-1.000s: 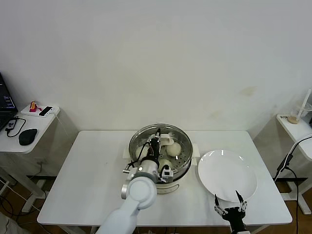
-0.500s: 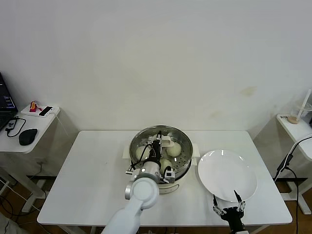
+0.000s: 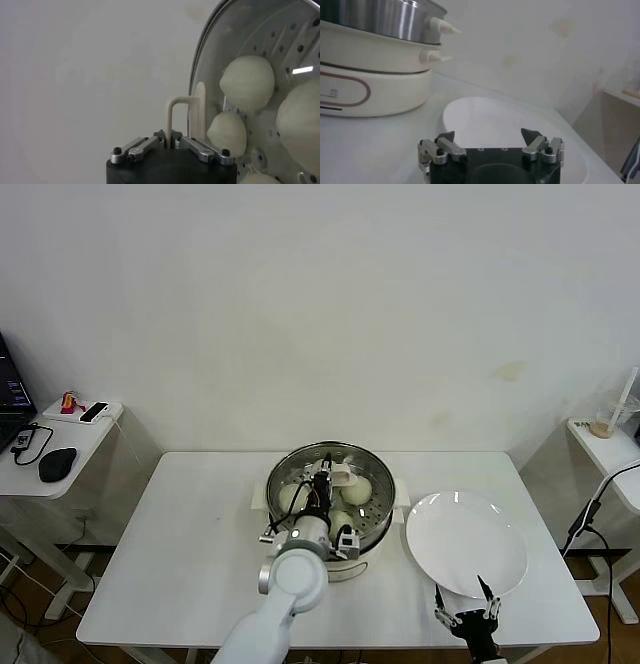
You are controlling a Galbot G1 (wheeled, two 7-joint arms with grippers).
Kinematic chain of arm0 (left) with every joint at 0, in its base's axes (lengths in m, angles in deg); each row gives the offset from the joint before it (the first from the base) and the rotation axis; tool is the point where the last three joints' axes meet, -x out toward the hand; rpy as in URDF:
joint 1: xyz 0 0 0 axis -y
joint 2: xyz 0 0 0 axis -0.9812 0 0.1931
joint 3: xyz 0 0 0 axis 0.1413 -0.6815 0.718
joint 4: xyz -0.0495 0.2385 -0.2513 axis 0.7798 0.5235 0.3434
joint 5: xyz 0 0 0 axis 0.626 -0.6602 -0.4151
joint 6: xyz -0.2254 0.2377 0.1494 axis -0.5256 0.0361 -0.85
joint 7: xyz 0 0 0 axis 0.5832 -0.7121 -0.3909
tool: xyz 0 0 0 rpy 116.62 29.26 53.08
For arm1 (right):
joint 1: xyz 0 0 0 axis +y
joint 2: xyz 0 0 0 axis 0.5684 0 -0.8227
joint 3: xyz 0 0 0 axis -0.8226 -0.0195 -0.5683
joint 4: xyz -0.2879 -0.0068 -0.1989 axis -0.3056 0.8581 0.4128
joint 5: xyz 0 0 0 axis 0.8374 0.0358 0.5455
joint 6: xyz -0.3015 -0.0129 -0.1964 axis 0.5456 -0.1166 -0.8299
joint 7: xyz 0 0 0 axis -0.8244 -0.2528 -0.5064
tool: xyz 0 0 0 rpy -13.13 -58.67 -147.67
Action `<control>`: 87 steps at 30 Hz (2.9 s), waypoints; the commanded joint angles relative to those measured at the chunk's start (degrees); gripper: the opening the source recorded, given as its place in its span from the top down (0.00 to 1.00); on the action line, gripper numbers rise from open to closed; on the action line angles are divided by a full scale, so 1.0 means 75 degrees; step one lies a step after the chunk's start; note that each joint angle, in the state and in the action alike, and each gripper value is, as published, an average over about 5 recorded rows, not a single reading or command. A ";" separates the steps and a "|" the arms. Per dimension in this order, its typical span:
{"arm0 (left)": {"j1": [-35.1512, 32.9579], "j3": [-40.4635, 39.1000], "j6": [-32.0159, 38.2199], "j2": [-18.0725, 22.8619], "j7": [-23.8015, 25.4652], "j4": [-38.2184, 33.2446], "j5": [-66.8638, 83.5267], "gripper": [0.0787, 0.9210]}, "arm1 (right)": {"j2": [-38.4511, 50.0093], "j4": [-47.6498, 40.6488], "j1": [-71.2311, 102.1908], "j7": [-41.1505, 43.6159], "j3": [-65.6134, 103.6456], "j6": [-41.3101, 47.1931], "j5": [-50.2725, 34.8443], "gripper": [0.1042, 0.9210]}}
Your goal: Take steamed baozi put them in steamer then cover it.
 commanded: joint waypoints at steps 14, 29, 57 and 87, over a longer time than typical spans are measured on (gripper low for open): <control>-0.0247 0.0135 0.0168 0.0192 -0.0518 0.0076 0.0049 0.93 | 0.0006 0.0048 0.0050 -0.0001 -0.0074 -0.0037 0.0102 0.12; -0.0627 0.0050 0.0277 -0.0354 -0.0485 -0.1120 0.0039 0.56 | -0.0046 0.0096 0.0105 0.0004 -0.0119 -0.0034 0.0230 0.12; -0.5723 0.5069 0.3486 -0.1234 -0.3891 -0.2901 1.2244 0.12 | 0.1157 0.0950 0.0930 -0.0050 -0.0375 -0.0283 -0.1428 0.12; -0.7043 0.5144 0.4389 -0.0665 -0.3335 -0.2165 1.2848 0.12 | 0.1964 0.2294 0.2003 -0.0922 -0.1014 0.1455 -0.2857 0.12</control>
